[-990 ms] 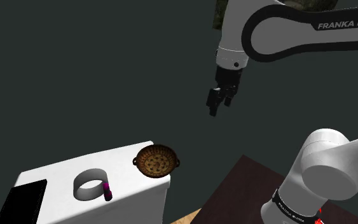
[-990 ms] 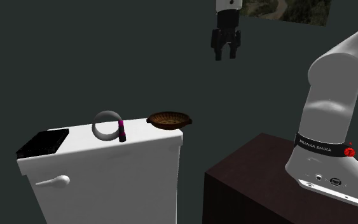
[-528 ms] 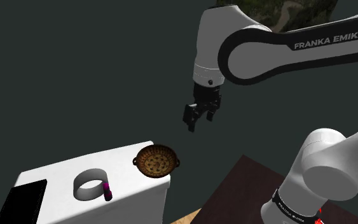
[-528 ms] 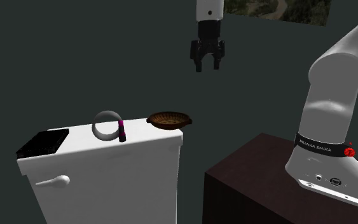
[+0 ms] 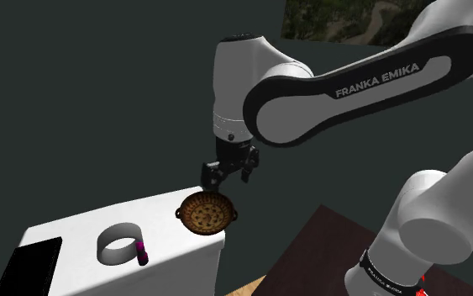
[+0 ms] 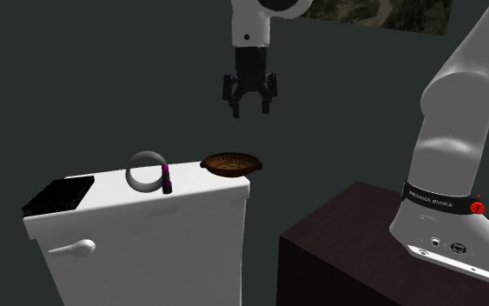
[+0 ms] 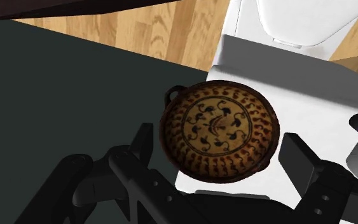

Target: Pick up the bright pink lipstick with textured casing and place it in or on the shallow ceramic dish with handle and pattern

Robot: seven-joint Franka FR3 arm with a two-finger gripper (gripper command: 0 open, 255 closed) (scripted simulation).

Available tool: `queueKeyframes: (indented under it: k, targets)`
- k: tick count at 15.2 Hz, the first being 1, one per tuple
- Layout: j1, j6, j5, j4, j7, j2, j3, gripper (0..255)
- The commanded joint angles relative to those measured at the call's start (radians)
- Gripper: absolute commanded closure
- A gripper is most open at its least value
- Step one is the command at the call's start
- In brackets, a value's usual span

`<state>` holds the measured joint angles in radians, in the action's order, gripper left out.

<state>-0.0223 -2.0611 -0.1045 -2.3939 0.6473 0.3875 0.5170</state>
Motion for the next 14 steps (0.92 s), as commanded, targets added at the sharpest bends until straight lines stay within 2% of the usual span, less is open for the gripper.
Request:
queueKeyframes:
  k: [1, 4, 8, 11, 14]
  targets:
    - [0.009, -0.040, 0.019, 0.032, 0.074, -0.071, 0.047, 0]
    - [0.027, -0.087, 0.080, 0.097, 0.192, -0.193, 0.113, 0]
    - [0.033, -0.125, 0.211, 0.206, 0.371, -0.376, 0.178, 0]
    - [0.002, -0.130, 0.330, 0.305, 0.508, -0.523, 0.190, 0]
    - [-0.059, -0.118, 0.436, 0.418, 0.624, -0.665, 0.172, 0]
